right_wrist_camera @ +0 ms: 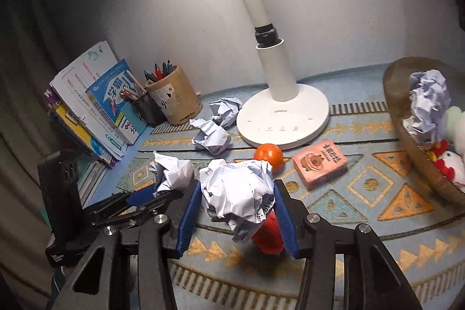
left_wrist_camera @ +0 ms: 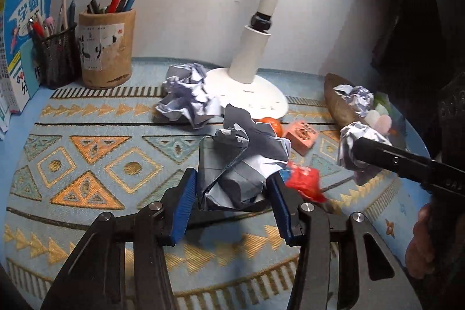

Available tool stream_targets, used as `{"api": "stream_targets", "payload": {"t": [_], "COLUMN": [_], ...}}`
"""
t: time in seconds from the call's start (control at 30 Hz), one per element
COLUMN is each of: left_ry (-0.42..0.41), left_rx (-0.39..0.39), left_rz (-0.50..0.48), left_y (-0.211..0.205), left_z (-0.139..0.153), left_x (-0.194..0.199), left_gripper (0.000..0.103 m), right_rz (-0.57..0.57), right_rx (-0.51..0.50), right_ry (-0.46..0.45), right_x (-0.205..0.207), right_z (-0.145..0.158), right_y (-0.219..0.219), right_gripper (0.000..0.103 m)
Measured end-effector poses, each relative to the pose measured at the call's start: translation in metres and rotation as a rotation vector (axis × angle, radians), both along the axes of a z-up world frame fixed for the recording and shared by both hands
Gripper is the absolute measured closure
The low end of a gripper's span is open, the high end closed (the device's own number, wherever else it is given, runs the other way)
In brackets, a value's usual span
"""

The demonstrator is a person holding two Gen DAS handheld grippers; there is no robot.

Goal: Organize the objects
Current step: 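Return both grippers to the table and grasp two more paper balls, then carry paper balls into the bowl with both grippers and release them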

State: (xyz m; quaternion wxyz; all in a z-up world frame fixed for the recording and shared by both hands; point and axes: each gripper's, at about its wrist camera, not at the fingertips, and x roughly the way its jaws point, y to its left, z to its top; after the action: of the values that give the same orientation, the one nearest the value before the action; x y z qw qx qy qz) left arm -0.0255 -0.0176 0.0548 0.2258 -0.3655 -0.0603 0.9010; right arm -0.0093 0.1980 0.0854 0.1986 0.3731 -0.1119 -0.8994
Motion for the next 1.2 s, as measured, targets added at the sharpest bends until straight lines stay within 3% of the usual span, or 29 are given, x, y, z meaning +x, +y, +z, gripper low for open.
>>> {"api": "stream_targets", "payload": {"t": [0.13, 0.23, 0.53, 0.57, 0.63, 0.77, 0.87, 1.03, 1.2], "left_ry": [0.006, -0.026, -0.069, -0.062, -0.06, -0.037, -0.033, -0.04, -0.036], "left_rx": [0.043, 0.026, -0.042, -0.067, -0.097, -0.148, -0.157, -0.151, -0.172], "left_rz": [-0.082, -0.11, -0.057, -0.042, -0.035, -0.056, -0.067, -0.063, -0.065], "left_y": [0.029, 0.056, 0.087, 0.089, 0.091, 0.1, 0.102, 0.1, 0.104], "left_z": [0.004, -0.005, -0.028, -0.03, -0.032, -0.033, -0.032, -0.032, -0.033], "left_x": [0.032, 0.045, 0.059, 0.059, 0.059, 0.063, 0.064, 0.063, 0.063], "left_gripper": [0.057, 0.057, 0.057, 0.057, 0.057, 0.057, 0.056, 0.056, 0.056], "right_rz": [-0.045, -0.063, -0.079, -0.074, -0.069, -0.074, -0.081, -0.105, -0.105], "right_rx": [0.04, 0.101, 0.244, 0.25, 0.239, 0.184, 0.173, 0.147, 0.16], "right_ry": [-0.023, -0.057, -0.093, -0.096, -0.103, -0.131, -0.098, -0.119, -0.097], "right_x": [0.028, 0.043, 0.062, 0.062, 0.064, 0.071, 0.078, 0.074, 0.077], "right_z": [-0.01, -0.024, -0.052, -0.053, -0.055, -0.067, -0.061, -0.064, -0.064], "right_y": [0.033, 0.049, 0.067, 0.067, 0.068, 0.076, 0.078, 0.081, 0.078], "right_gripper": [0.054, 0.054, 0.054, 0.052, 0.039, 0.031, 0.031, 0.033, 0.052]}}
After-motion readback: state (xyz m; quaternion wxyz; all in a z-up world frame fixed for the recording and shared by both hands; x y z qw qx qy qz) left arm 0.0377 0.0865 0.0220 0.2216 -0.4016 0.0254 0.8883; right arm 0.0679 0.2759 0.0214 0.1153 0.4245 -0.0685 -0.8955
